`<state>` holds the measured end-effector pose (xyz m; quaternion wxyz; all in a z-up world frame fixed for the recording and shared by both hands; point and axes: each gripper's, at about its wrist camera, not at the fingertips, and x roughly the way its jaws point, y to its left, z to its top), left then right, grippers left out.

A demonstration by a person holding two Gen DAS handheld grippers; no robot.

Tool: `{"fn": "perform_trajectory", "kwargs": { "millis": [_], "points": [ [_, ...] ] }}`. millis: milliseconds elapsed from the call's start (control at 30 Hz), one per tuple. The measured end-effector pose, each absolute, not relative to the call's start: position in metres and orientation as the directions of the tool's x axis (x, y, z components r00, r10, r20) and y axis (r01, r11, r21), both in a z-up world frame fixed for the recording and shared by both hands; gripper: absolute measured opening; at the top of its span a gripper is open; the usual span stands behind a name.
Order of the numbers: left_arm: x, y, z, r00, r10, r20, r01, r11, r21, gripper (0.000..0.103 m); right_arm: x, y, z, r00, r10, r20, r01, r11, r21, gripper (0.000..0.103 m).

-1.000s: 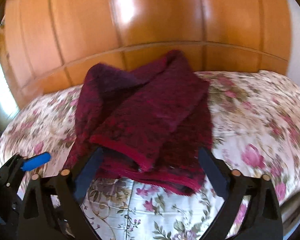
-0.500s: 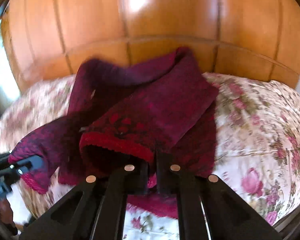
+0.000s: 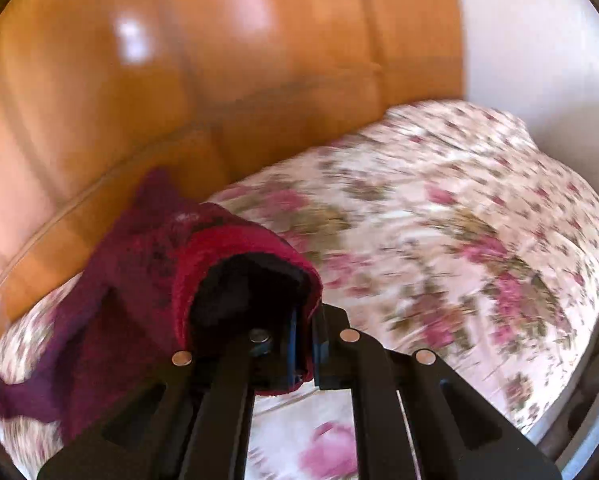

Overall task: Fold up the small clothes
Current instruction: 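Grasp the sweater hem with the left tool while the right tool grasps the cuff, then lift and shake the sweater out, then lay it flat on the bed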

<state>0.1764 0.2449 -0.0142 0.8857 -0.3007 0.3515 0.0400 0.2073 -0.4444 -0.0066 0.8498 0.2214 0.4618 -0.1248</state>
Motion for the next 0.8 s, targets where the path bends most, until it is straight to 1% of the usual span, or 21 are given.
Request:
{"fn": "perform_trajectory", "kwargs": {
  "millis": [100, 167, 267, 333, 367, 400, 433, 467, 500, 533, 567, 600, 633, 667, 733, 767, 800],
  "points": [
    [0.196, 0.273, -0.017, 0.727, -0.051, -0.684, -0.374, 0.807, -0.458, 0.009, 0.221, -0.471, -0.021, 0.49, -0.069, -0.869, 0.497, 0.841, 0.214, 0.005],
    [0.209, 0.287, -0.017, 0.712, 0.001, -0.702, -0.426, 0.796, -0.43, 0.009, 0.232, -0.489, -0.032, 0.441, -0.125, -0.889, 0.548, 0.822, 0.156, 0.005],
    [0.23, 0.311, -0.013, 0.687, 0.097, -0.721, -0.5, 0.782, -0.372, 0.009, 0.244, -0.503, -0.046, 0.364, -0.207, -0.908, 0.589, 0.806, 0.052, 0.005],
    [0.242, 0.323, -0.013, 0.653, 0.159, -0.74, -0.561, 0.758, -0.332, 0.009, 0.246, -0.511, -0.053, 0.332, -0.227, -0.915, 0.61, 0.792, 0.025, 0.005],
    [0.247, 0.327, -0.014, 0.64, 0.166, -0.751, -0.577, 0.748, -0.327, 0.009, 0.246, -0.515, -0.056, 0.322, -0.23, -0.918, 0.617, 0.787, 0.019, 0.006],
    [0.25, 0.331, -0.014, 0.626, 0.176, -0.76, -0.594, 0.739, -0.318, 0.013, 0.245, -0.518, -0.058, 0.314, -0.236, -0.92, 0.626, 0.78, 0.014, 0.011],
    [0.25, 0.331, -0.014, 0.615, 0.193, -0.764, -0.61, 0.731, -0.307, 0.027, 0.247, -0.52, -0.06, 0.312, -0.238, -0.92, 0.631, 0.776, 0.013, 0.026],
    [0.248, 0.33, -0.012, 0.611, 0.21, -0.763, -0.62, 0.727, -0.296, 0.045, 0.245, -0.52, -0.059, 0.315, -0.24, -0.918, 0.633, 0.774, 0.015, 0.036],
    [0.243, 0.327, -0.008, 0.62, 0.236, -0.748, -0.626, 0.724, -0.289, 0.055, 0.241, -0.519, -0.057, 0.324, -0.246, -0.913, 0.635, 0.773, 0.018, 0.052],
    [0.236, 0.323, -0.004, 0.63, 0.259, -0.732, -0.631, 0.721, -0.288, 0.069, 0.233, -0.516, -0.052, 0.34, -0.256, -0.905, 0.633, 0.774, 0.019, 0.061],
    [0.227, 0.318, 0.002, 0.647, 0.288, -0.706, -0.634, 0.717, -0.289, 0.071, 0.232, -0.514, -0.05, 0.35, -0.253, -0.902, 0.63, 0.776, 0.026, 0.063],
    [0.22, 0.313, 0.006, 0.662, 0.29, -0.691, -0.625, 0.723, -0.295, 0.071, 0.227, -0.51, -0.045, 0.366, -0.248, -0.897, 0.623, 0.781, 0.038, 0.065],
    [0.214, 0.308, 0.008, 0.679, 0.283, -0.677, -0.608, 0.733, -0.304, 0.071, 0.223, -0.503, -0.041, 0.391, -0.224, -0.893, 0.605, 0.793, 0.066, 0.069],
    [0.204, 0.299, 0.011, 0.702, 0.262, -0.662, -0.581, 0.749, -0.32, 0.071, 0.217, -0.495, -0.038, 0.412, -0.189, -0.891, 0.583, 0.807, 0.098, 0.07],
    [0.189, 0.276, 0.009, 0.758, 0.143, -0.637, -0.464, 0.804, -0.371, 0.071, 0.205, -0.47, -0.035, 0.441, -0.066, -0.895, 0.499, 0.847, 0.183, 0.07],
    [0.183, 0.261, 0.005, 0.773, 0.059, -0.632, -0.39, 0.83, -0.399, 0.071, 0.198, -0.453, -0.037, 0.45, 0.032, -0.893, 0.444, 0.859, 0.255, 0.07],
    [0.177, 0.241, -0.004, 0.769, -0.064, -0.636, -0.291, 0.851, -0.437, 0.071, 0.191, -0.437, -0.039, 0.446, 0.122, -0.887, 0.402, 0.858, 0.32, 0.07]
  ]
}}
